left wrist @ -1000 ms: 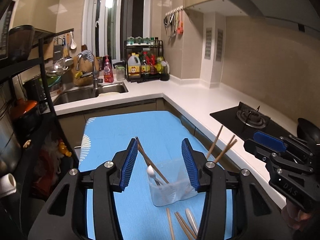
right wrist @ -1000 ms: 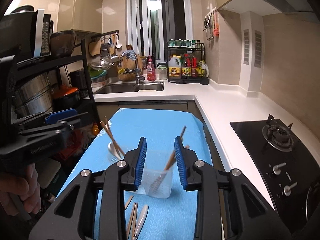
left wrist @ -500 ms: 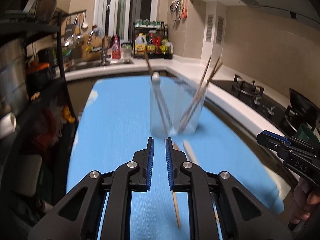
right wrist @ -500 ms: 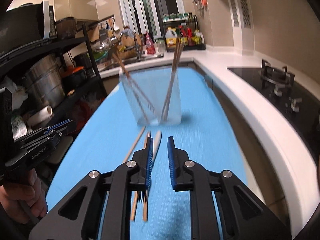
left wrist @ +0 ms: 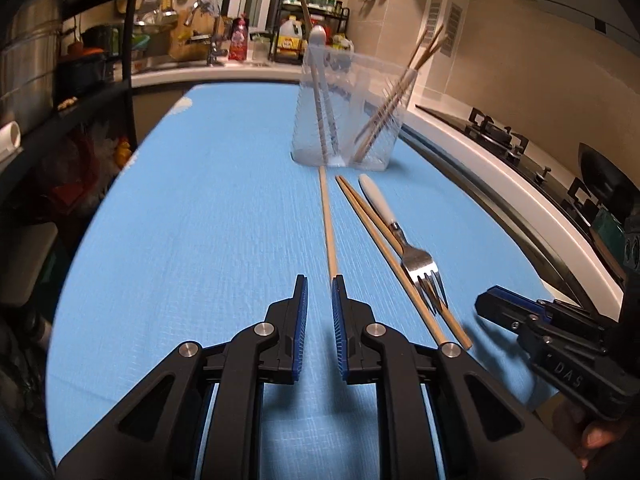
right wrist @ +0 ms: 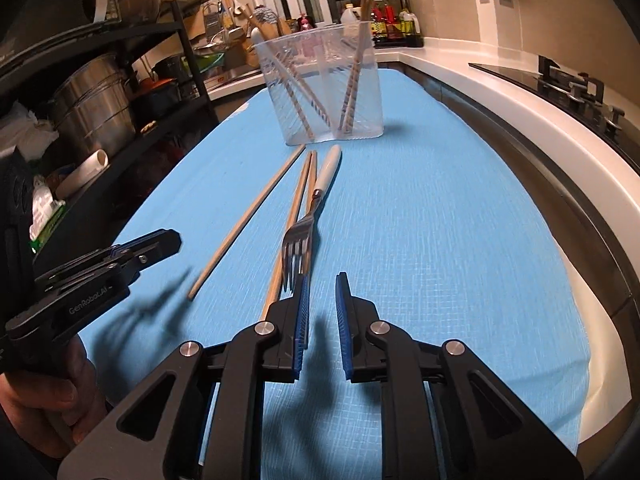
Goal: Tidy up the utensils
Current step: 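Close the right tool on the silver fork's neck, then close the left tool on a loose wooden chopstick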
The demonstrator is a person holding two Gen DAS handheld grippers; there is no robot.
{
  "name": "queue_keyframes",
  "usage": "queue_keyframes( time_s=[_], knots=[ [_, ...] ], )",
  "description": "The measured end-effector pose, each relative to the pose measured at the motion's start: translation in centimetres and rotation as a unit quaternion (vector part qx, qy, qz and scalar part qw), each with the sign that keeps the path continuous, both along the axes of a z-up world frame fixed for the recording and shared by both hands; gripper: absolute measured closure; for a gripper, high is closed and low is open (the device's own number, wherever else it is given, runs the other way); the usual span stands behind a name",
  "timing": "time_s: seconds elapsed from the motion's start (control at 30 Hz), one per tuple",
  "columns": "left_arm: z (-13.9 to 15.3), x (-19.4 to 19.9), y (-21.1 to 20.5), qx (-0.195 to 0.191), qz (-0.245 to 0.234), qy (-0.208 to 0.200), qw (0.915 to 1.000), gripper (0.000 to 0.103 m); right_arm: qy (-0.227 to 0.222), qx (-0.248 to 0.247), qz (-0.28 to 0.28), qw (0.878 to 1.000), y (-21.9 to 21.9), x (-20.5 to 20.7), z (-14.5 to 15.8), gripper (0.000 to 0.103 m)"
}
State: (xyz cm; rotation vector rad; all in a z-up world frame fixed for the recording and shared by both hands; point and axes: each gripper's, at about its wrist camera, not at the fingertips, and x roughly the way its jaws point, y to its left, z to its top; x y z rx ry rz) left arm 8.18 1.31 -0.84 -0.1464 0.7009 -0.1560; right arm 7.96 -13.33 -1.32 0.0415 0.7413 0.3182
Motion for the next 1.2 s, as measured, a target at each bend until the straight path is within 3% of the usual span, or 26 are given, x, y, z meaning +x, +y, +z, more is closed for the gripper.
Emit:
queue_keyframes(
  time_s=[0.5, 0.57, 0.63, 0.83, 1.07, 1.2],
  knots=[
    [-1.3, 0.5, -0.9, -0.006, -0.003, 0.014, 0.9999, 0.09, 0.018, 0.015, 0.01, 1.0, 2.3, 4.2, -0.4, 0.081],
    [-1.6, 0.6, -0.9, -0.007, -0.003, 0.017, 0.9998, 0.09, 0.018, 0.015, 0.009, 1.0, 2.4, 4.3, -0.5, 0.087],
    [-1.7, 0.7, -1.0, -0.005, -0.003, 0.02, 0.9998, 0.089, 0.009, 0.012, 0.007, 1.0, 2.3, 3.9, -0.3, 0.1],
    [-2.1, 0.9, -1.5, -0.007, -0.009, 0.019, 0.9997, 0.081, -0.018, 0.01, 0.002, 1.0, 1.0, 2.5, 1.3, 0.1],
    [-2.5, 0.7, -2.6, 0.011, -0.016, 0.018, 0.9996, 0.081, -0.035, -0.067, -0.001, 0.997, -1.7, 0.2, 1.2, 0.1],
    [-2.5, 0.5, -3.5, 0.045, -0.01, 0.009, 0.9989, 0.084, -0.033, -0.095, -0.011, 0.995, -3.4, -0.5, 0.2, 0.1]
  ],
)
